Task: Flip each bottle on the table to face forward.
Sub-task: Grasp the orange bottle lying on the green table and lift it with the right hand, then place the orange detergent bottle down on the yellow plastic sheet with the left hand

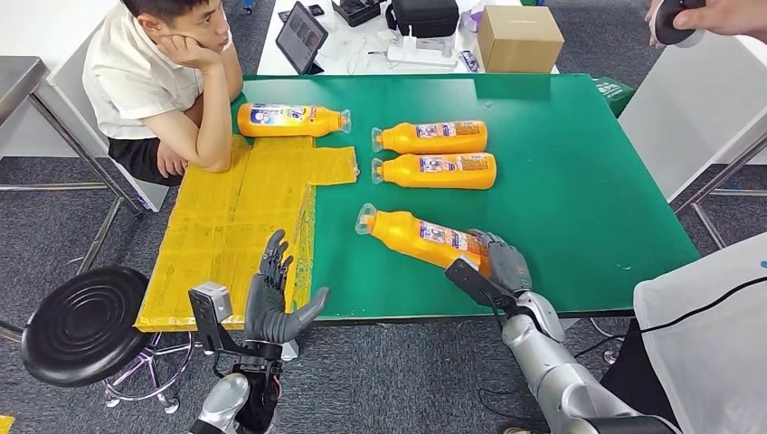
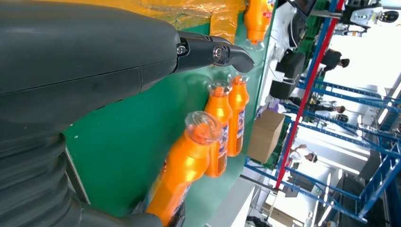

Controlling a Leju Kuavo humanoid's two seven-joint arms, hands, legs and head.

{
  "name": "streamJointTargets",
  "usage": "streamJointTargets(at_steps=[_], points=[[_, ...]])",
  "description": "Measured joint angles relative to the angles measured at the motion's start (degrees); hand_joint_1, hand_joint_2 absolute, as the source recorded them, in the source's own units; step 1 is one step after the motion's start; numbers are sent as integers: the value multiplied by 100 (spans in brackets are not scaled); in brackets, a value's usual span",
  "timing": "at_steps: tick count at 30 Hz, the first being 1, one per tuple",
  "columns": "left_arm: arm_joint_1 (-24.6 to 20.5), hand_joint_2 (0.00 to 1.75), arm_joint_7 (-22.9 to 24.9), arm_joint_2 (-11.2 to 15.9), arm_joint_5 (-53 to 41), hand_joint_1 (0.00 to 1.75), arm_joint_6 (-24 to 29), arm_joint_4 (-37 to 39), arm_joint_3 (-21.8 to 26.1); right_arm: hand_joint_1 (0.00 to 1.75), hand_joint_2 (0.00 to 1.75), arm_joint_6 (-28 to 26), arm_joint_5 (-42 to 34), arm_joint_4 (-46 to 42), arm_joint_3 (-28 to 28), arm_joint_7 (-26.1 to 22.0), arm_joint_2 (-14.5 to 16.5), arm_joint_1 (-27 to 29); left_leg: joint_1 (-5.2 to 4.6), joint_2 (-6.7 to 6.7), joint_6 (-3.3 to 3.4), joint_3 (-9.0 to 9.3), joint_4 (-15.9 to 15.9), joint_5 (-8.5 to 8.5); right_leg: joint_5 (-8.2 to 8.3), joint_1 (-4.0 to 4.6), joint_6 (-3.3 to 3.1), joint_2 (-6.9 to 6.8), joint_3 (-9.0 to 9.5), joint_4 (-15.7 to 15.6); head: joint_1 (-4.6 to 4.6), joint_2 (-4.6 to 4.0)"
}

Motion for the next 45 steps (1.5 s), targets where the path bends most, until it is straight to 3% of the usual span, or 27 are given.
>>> streamJointTargets(at_steps=[5, 9, 13, 22, 27, 32, 36, 45], points=[[1, 175, -8, -7, 79, 0, -13, 57, 53, 155, 175, -48, -329, -106, -49, -247, 56, 54, -1, -1, 0, -6, 0, 0, 0, -1, 0, 0, -6, 0, -1, 0], [1, 175, 31, -3, 240, 0, -354, 118, 59, 154, 175, -38, -660, -280, -59, -495, 134, 99, 0, 2, 0, -8, 0, 0, 0, 0, 0, 0, -9, 0, 0, 0], [-22, 175, 114, 1, 378, 0, -682, 267, 59, 141, 175, 61, -887, -469, -58, -625, 260, 134, 0, 1, 0, -8, 0, 0, 0, 0, 0, 0, -12, 0, -1, 0], [-157, 175, -48, -22, 4, 0, -650, 816, 19, 141, 175, 542, -1293, -876, 75, -790, 481, 284, 0, 0, 0, -10, 0, 0, 0, 0, 0, 0, -12, 1, 0, 0], [-250, 175, -142, -81, 28, 0, -803, 962, -9, 143, 175, 1112, -1591, -1243, 391, -1019, 601, 525, 0, 0, -1, -11, 0, 0, 0, 0, 0, 0, -15, 0, -1, 0], [-316, 175, -219, -117, 45, 0, -891, 1039, -27, 155, 175, 1260, -1672, -1464, 643, -1019, 675, 653, 1, 1, -1, -11, 0, 0, 0, 0, 0, 0, -14, 1, 0, 0], [-405, 175, -359, -170, -44, 0, -896, 1045, -66, 141, 175, 1300, -1698, -1525, 937, -881, 819, 709, 1, 1, -1, -10, 0, 1, 0, 0, 0, 0, -14, 1, 0, 0], [-459, 175, -325, -305, 533, 0, -1287, 969, -61, 145, 175, 1273, -1908, -1442, 1449, -838, 1150, 741, 0, 1, -1, -12, 0, 1, -1, 0, 0, 0, -15, 1, 0, 0]])
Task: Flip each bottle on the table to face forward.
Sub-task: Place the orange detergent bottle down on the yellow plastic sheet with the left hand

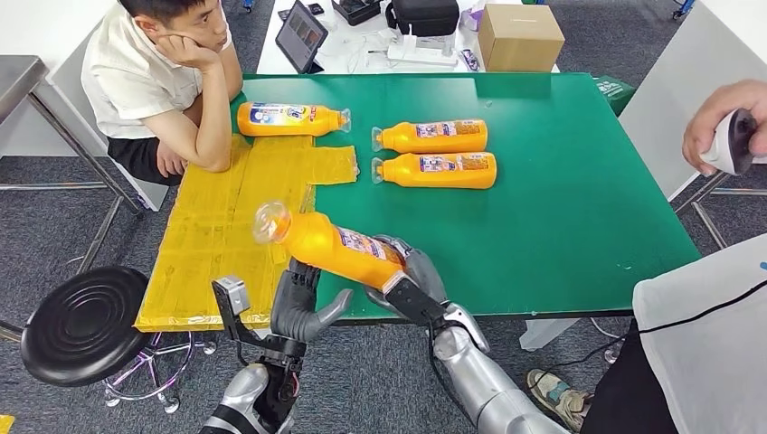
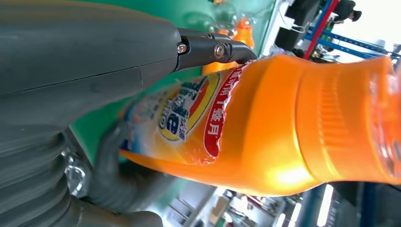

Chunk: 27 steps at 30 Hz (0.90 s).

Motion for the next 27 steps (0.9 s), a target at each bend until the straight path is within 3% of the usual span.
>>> streamJointTargets(at_steps=[18, 26, 27], points=[[4, 175, 5, -22, 94, 0, -34, -75, -1, 144, 175, -24, -36, 128, 131, -3, 84, -3, 0, 0, 0, 0, 0, 0, 0, 0, 0, 0, 0, 0, 1, 0], [24, 175, 328, -82, 796, 0, -193, -162, 1, 150, 175, -25, -169, 226, 271, -47, 192, 1, 0, 0, 0, 0, 0, 0, 0, 0, 0, 0, 0, 0, 1, 0], [21, 175, 342, -84, 846, 34, -190, -164, 1, 151, 175, -22, -175, 236, 299, -55, 213, 1, 0, 1, 0, 0, 0, 0, 0, 0, 0, 0, 0, 0, 1, 0]])
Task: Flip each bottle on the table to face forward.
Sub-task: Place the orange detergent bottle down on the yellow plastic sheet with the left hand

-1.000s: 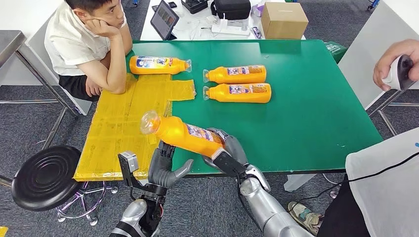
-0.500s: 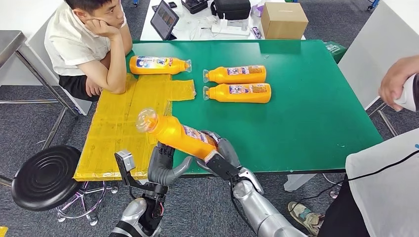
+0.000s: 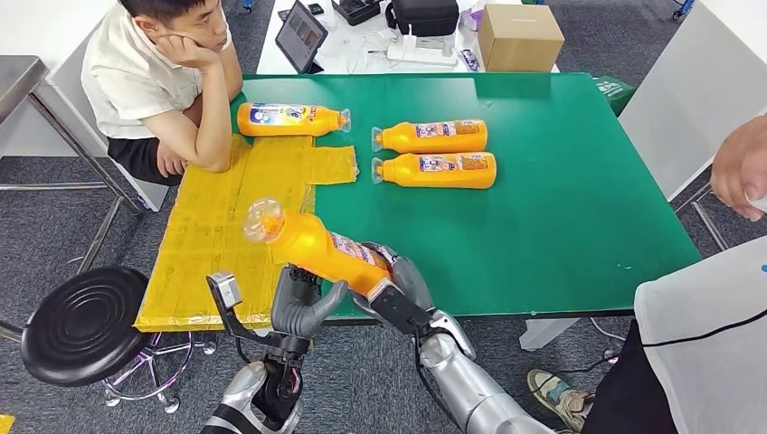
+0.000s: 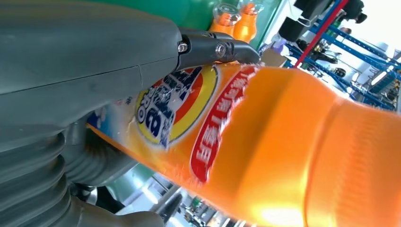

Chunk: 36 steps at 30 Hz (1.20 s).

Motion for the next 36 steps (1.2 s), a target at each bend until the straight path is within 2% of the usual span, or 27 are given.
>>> streamJointTargets(at_steps=[3, 4, 5, 6, 8, 9, 10, 12, 13, 17, 18, 21, 22, 23, 36], points=[[-13, 175, 14, -2, 135, 152, 24, 0, 4, 153, 175, 10, 42, 16, 131, -11, 74, 2, 1, 0, 0, 0, 0, 0, 0, 0, 0, 0, -2, 0, -1, 0], [-19, 175, -1, -2, 157, 158, 33, 0, 6, 154, 175, 9, 72, 19, 181, -15, 92, 1, 1, 0, 0, 0, 0, 0, 0, 1, 0, 0, -2, 0, -1, 0], [-25, 175, -19, -2, 167, 147, 38, 0, 7, 154, 175, 5, 100, 20, 229, -19, 107, -2, 1, -1, 0, 0, 0, 0, 0, 0, 0, 0, -2, 0, -1, 0], [-29, 175, -39, -2, 177, 120, 35, 0, 8, 155, 175, -3, 120, 21, 274, -23, 119, -8, 1, 0, 0, 0, 0, 0, 0, 0, 0, 0, -2, 0, -1, 0], [-34, 175, -44, -2, 253, 55, -10, 1, 12, 158, 175, -24, 129, 21, 345, -34, 136, -26, 1, 1, 0, 0, 0, 0, 0, 0, 0, 1, -2, 0, -1, 0], [-36, 175, -25, -1, 332, 67, -56, 2, 21, 158, 175, -39, 116, 21, 377, -43, 139, -35, 1, 1, 0, 0, 0, 0, 0, 0, 0, 0, -2, 0, -1, 0], [-38, 175, 3, 1, 417, 97, -107, 2, 35, 158, 175, -52, 97, 20, 408, -50, 143, -40, 0, 0, 0, -1, 0, 0, 0, 0, 0, 0, -1, 0, 0, 0], [-39, 175, 46, 4, 554, 170, -196, 2, 72, 158, 175, -70, 53, 19, 470, -60, 156, -44, 0, 0, 0, -1, 0, 0, 0, 0, 0, 0, -1, 0, 0, 0], [-39, 175, 51, 4, 582, 175, -223, 2, 87, 158, 175, -72, 30, 19, 498, -61, 163, -45, 0, 0, 0, -1, 0, 0, 0, 0, 0, 0, -1, 0, -1, 0], [-33, 175, -43, 17, 526, 175, -289, -16, 108, 151, 175, -69, -76, 17, 603, -62, 178, -46, 0, 0, 0, -1, 0, 0, 0, 0, 0, 0, -2, 0, -1, 0], [-27, 175, -88, 25, 476, 175, -296, -32, 108, 136, 175, -66, -103, 16, 628, -64, 181, -47, 0, 1, 0, -1, 0, 0, 0, 0, 0, 0, -2, 0, -1, 0], [-10, 175, -191, 42, 358, 175, -298, -85, 108, 27, 175, -40, -181, 14, 701, -72, 188, -54, 1, 0, 0, -1, 0, 0, 0, 0, 0, 0, -2, 0, -1, 0], [-7, 175, -208, 49, 336, 175, -296, -101, 110, 4, 175, -15, -209, 14, 727, -72, 188, -54, 1, 0, 0, -1, 0, 0, 0, 0, 0, 0, -2, 0, -1, 0], [-4, 175, -219, 56, 319, 175, -293, -118, 112, 0, 175, 16, -243, 14, 751, -73, 188, -50, 1, 0, 0, -1, 0, 0, 0, 0, 0, 0, -2, 0, -1, 0], [-102, 175, -150, 204, 96, 175, -164, -190, 203, 0, 175, 81, -537, -102, 840, -131, 193, 133, 0, 0, 0, -1, 0, 0, 0, 0, 0, 0, -2, 0, 0, 0]])
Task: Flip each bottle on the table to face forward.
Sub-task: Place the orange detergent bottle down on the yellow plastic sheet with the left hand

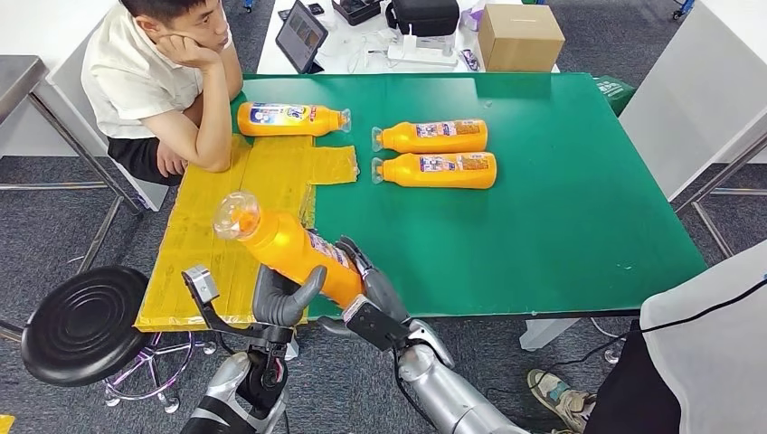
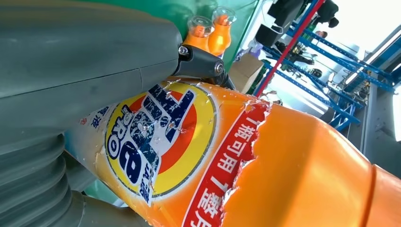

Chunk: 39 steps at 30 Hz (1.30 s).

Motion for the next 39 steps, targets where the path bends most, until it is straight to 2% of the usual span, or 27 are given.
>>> streamJointTargets(at_steps=[7, 10, 11, 14, 18, 22, 25, 28, 32, 37, 39], points=[[-8, 175, -3, 7, -91, 175, 82, -2, 1, 0, 175, -22, -74, -56, 30, 0, -1, 37, 0, 0, 0, 0, 0, 0, 0, 0, 0, 0, 0, 0, 1, 0], [-62, 175, -51, 68, -682, 175, 605, -43, 1, 0, 44, -115, -339, -360, 33, 2, -32, 232, 0, -1, 0, -1, 0, 0, 0, 0, 0, -1, 0, 0, 1, 0], [-100, 175, -69, 118, -1009, 175, 863, -74, 3, 0, 44, -170, -412, -537, 33, 2, -60, 336, 0, -2, 0, -2, 0, 0, 0, 0, 0, -1, 0, 0, 1, 0], [-213, 175, -34, 313, -2002, 175, 1600, -147, 76, 0, 175, -520, -567, -1320, 37, -10, -205, 679, 1, 1, 0, -2, 0, 0, 0, 0, 0, 0, -4, 1, 0, 0], [-368, 175, 77, 515, -2786, 175, 2165, -176, 260, 0, 175, -1220, -743, -2611, 79, -32, -522, 1058, 0, -6, 0, -6, 0, 1, -1, 0, -1, -7, -6, 0, 2, 0], [-526, 175, 166, 659, -3608, 175, 2672, -211, 384, 0, 0, -1589, -625, -3527, 87, -35, -795, 1330, -1, -5, 0, -6, 0, 1, -1, -1, -1, -9, -5, 0, 1, 0], [-688, 175, 386, 755, -4756, 174, 3182, -158, 413, 0, 0, -1591, -487, -3907, 46, -35, -940, 1463, -1, -9, 0, -7, 0, 1, -1, -1, -1, -10, -5, -1, 1, 0], [-917, 175, 602, 804, -5595, 173, 3444, 136, 461, 0, 0, -1465, -464, -4110, -39, -35, -1009, 1546, -1, -7, 0, -6, 0, 1, 0, -1, -1, -10, -5, 0, 0, 0], [-1258, 175, 881, 817, -6312, 174, 3468, 795, 523, 0, 0, -1358, -531, -4292, -65, -35, -1062, 1596, 0, -5, 0, -4, 0, 2, 0, 0, -1, -9, -5, 0, 1, 0], [-1819, 175, 1652, 787, -7775, 165, 3168, 2081, 367, 0, 0, -1177, -580, -4387, -66, -35, -1067, 1597, 0, -6, 0, -5, 0, 4, 0, 0, -1, -9, -4, 1, 1, 0], [-2013, 175, 1901, 739, -8125, 153, 2991, 2595, 261, 0, 0, -1139, -600, -4403, -65, -35, -1060, 1594, -1, -6, 0, -5, 0, 5, 0, -1, -1, -9, -4, 1, 2, 0]])
